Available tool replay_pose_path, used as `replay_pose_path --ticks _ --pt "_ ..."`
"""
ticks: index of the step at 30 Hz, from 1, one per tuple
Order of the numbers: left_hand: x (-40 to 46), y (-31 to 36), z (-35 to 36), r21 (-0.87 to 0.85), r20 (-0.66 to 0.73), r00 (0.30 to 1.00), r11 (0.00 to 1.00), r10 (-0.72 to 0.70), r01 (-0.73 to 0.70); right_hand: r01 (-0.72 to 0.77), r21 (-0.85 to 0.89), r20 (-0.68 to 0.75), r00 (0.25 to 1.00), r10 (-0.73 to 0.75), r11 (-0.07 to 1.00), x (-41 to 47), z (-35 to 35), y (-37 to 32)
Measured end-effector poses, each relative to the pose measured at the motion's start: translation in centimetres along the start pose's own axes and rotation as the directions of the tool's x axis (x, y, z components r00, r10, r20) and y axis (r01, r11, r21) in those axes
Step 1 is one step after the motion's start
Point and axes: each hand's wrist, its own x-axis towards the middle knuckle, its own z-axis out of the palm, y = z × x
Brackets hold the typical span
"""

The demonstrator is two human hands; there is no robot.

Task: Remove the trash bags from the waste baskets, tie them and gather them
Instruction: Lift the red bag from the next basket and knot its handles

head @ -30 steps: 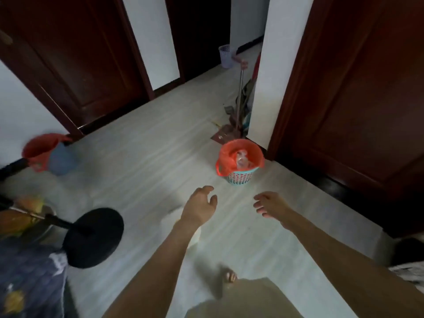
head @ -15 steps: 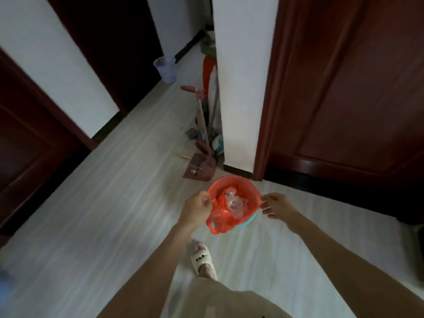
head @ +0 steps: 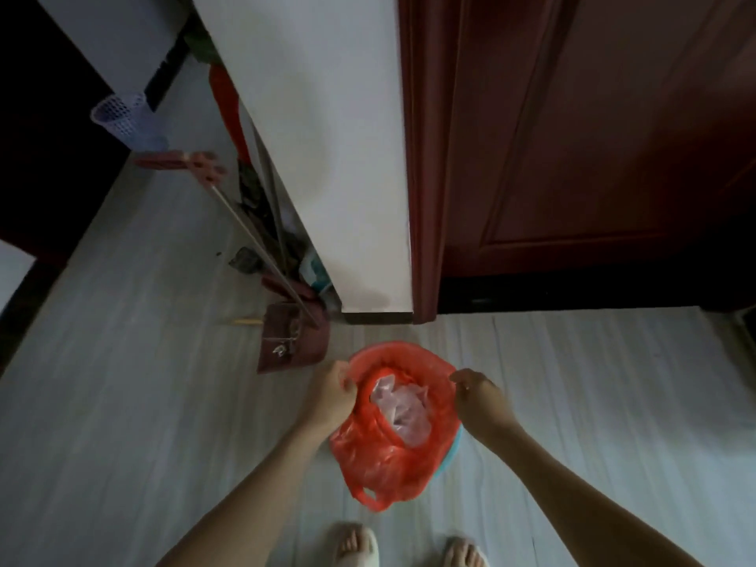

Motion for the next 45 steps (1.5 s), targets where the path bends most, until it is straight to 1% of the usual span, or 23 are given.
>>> replay_pose_path --ticks 3,5,6,9,11,12,14,16,19,21,22,23,25,27,30,32,33,35,36,38,40,43,45 --pt "8.0 -5.3 6.6 0.2 -0.035 0.993 0.974 0.116 -0.107 0.106 -0.123 -0.003 0.994 -0.108 0.987 8.0 6.4 3.7" --pt "12.6 -8.3 9.6 0.306 -0.097 0.982 0.944 0.164 -0.127 0.199 -0.216 -0.038 0.977 -0.212 0.956 12.9 9.9 5.2" --pt "15.2 -10.5 11.9 0.356 -0.126 0.975 0.926 0.181 -0.126 0.257 -0.279 -0.064 0.956 -0.285 0.925 15.9 12.7 6.5" --pt "20.6 -14.3 16.0 0.444 -0.239 0.961 0.896 0.137 -0.018 0.372 -0.402 -0.089 0.893 -0.44 0.837 22.1 17.8 7.2" --pt "22.1 -14.9 17.1 0.477 -0.279 0.95 0.879 0.138 0.013 0.406 -0.419 -0.034 0.887 -0.461 0.812 24.4 19.0 6.1" --pt "22.5 -15.5 17.7 0.508 -0.309 0.93 0.861 0.201 -0.017 0.412 -0.427 -0.014 0.887 -0.461 0.805 25.3 19.8 5.8" --pt "23.1 -16.5 18.5 0.522 -0.398 0.857 0.849 0.326 -0.081 0.399 -0.471 0.018 0.896 -0.444 0.787 26.9 20.8 5.6" --pt "23.9 -17.1 18.6 0.481 -0.457 0.8 0.865 0.389 -0.145 0.382 -0.46 -0.069 0.885 -0.461 0.802 27.8 21.5 5.8" --pt "24.3 -17.5 18.7 0.455 -0.466 0.739 0.848 0.486 -0.272 0.382 -0.341 -0.254 0.842 -0.475 0.859 27.7 22.2 6.8" --pt "24.2 -17.1 18.5 0.439 -0.455 0.701 0.823 0.549 -0.359 0.388 -0.298 -0.321 0.82 -0.474 0.872 27.1 22.3 7.2" --pt "24.1 -16.9 18.5 0.425 -0.446 0.692 0.815 0.567 -0.394 0.403 -0.271 -0.324 0.817 -0.477 0.874 26.7 22.2 7.6" --pt "23.8 -16.7 18.4 0.415 -0.435 0.693 0.811 0.575 -0.412 0.436 -0.249 -0.305 0.812 -0.497 0.865 26.2 22.1 7.9" --pt "22.9 -16.1 17.8 0.415 -0.433 0.685 0.804 0.586 -0.426 0.536 -0.256 -0.247 0.768 -0.59 0.805 25.0 21.7 8.6" --pt "21.9 -15.7 17.0 0.47 -0.418 0.639 0.756 0.646 -0.456 0.613 -0.332 -0.181 0.704 -0.687 0.716 23.7 21.0 9.0" --pt "20.6 -15.6 16.6 0.611 -0.364 0.525 0.623 0.769 -0.489 0.647 -0.473 -0.091 0.639 -0.764 0.598 22.2 19.7 9.2" --pt "19.5 -15.5 16.5 0.644 -0.331 0.54 0.604 0.773 -0.47 0.626 -0.569 -0.062 0.613 -0.787 0.533 21.1 19.0 8.9" --pt "19.0 -15.3 16.5 0.662 -0.308 0.595 0.616 0.742 -0.426 0.609 -0.608 -0.056 0.606 -0.793 0.509 20.7 18.7 8.8" --pt "18.3 -15.2 16.5 0.748 -0.279 0.628 0.574 0.727 -0.333 0.577 -0.671 -0.04 0.598 -0.8 0.465 20.1 18.3 9.0" --pt "18.0 -15.3 16.5 0.782 -0.272 0.631 0.549 0.726 -0.296 0.55 -0.696 -0.029 0.622 -0.783 0.463 19.9 18.3 9.4" --pt "18.0 -15.8 16.7 0.787 -0.191 0.718 0.541 0.67 -0.295 0.47 -0.729 -0.022 0.711 -0.703 0.497 19.9 18.3 10.4" --pt "18.1 -16.5 16.7 0.783 -0.103 0.785 0.536 0.611 -0.314 0.405 -0.763 -0.021 0.764 -0.645 0.504 19.8 18.1 11.4" --pt "17.9 -18.1 16.4 0.793 -0.066 0.796 0.516 0.602 -0.325 0.357 -0.81 0.009 0.801 -0.599 0.464 19.1 17.4 13.5" --pt "17.4 -19.6 16.3 0.758 -0.052 0.797 0.543 0.602 -0.361 0.346 -0.778 -0.012 0.826 -0.564 0.524 18.1 16.5 15.1"
